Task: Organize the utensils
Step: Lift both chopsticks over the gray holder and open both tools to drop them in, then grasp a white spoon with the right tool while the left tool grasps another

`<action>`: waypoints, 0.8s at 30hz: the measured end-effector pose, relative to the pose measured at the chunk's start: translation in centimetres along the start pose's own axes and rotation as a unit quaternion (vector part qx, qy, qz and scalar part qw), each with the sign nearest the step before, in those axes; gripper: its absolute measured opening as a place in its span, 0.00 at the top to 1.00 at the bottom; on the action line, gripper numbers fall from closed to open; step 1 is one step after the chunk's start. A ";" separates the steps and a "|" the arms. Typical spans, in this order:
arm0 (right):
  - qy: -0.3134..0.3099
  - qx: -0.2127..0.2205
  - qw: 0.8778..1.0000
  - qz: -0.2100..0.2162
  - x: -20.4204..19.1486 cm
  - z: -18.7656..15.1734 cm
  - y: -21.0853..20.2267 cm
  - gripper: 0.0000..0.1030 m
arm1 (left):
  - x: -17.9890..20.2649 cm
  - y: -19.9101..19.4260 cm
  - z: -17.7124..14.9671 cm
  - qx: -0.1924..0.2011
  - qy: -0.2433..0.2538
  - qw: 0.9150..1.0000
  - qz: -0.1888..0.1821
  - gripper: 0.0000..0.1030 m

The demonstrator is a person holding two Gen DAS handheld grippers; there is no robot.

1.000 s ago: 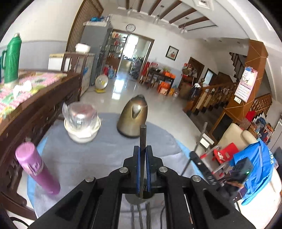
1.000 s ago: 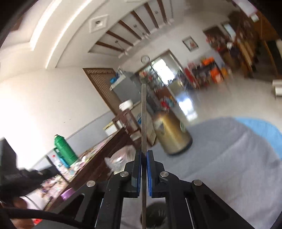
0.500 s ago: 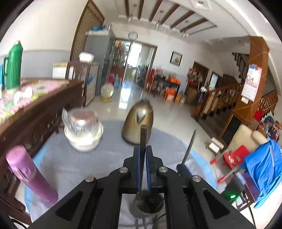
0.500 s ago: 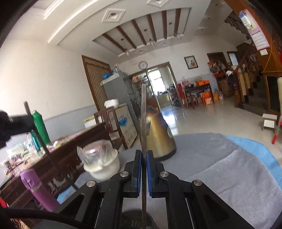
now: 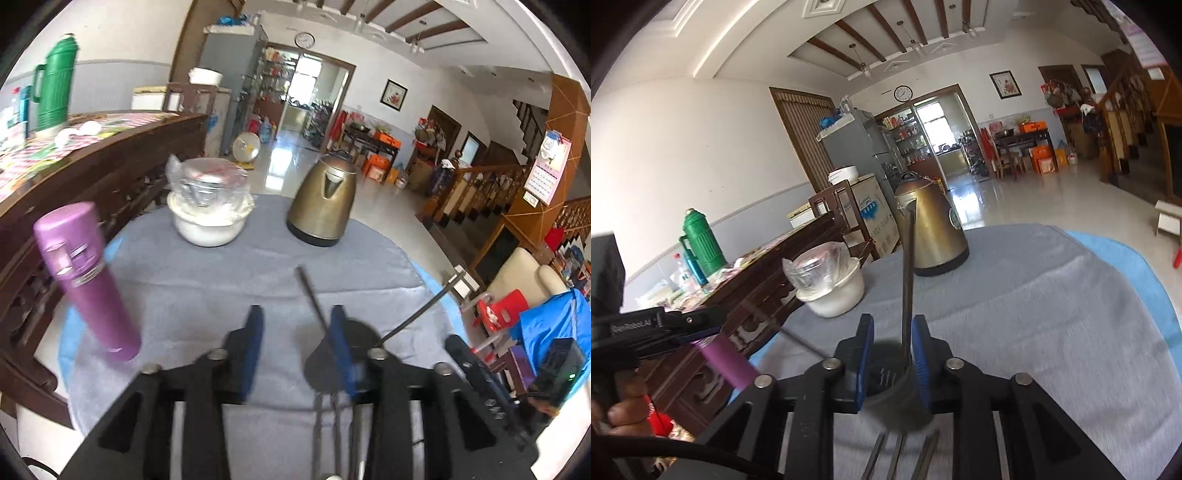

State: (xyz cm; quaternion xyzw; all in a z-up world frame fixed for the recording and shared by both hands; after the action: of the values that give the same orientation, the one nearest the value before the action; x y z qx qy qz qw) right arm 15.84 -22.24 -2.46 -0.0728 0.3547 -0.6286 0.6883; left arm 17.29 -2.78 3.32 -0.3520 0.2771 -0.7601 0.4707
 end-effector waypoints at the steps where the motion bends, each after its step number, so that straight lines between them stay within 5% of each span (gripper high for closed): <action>1: 0.006 -0.006 1.000 0.007 0.3 -0.9 -0.9 0.76 | -0.4 -0.2 -0.7 0.001 0.000 1.000 0.002 0.59; 8: 0.018 -0.089 0.995 0.031 1.4 -6.1 -3.8 0.76 | -0.9 0.0 -7.3 -0.030 0.036 0.999 0.023 0.59; 12: 0.016 -0.192 0.980 0.046 1.7 -10.2 -3.0 0.76 | -0.9 1.8 -11.4 -0.089 0.046 0.995 0.004 0.59; 19: 0.025 -0.303 0.952 0.048 1.7 -14.7 -0.7 0.76 | -1.5 3.9 -15.5 -0.157 0.047 0.986 -0.018 0.60; 24: 0.053 -0.329 0.941 0.049 2.2 -14.8 0.7 0.76 | -1.1 3.7 -16.2 -0.159 0.059 0.985 -0.023 0.61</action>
State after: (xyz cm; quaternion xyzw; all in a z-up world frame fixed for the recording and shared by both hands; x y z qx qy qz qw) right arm 7.71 -18.99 -14.64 -0.2449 0.5808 -0.4451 0.6361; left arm 6.67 -1.78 -9.46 -0.3828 0.4136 -0.7364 0.3742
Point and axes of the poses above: each gripper's, at about its wrist camera, not at the fingertips, and y roughly the way its jaws point, x to its right, z to its top, the point moved 1 cm from there along y, roughly the way its jaws point, and after that the axes turned 13 degrees about -x, right-handed, at the moved point
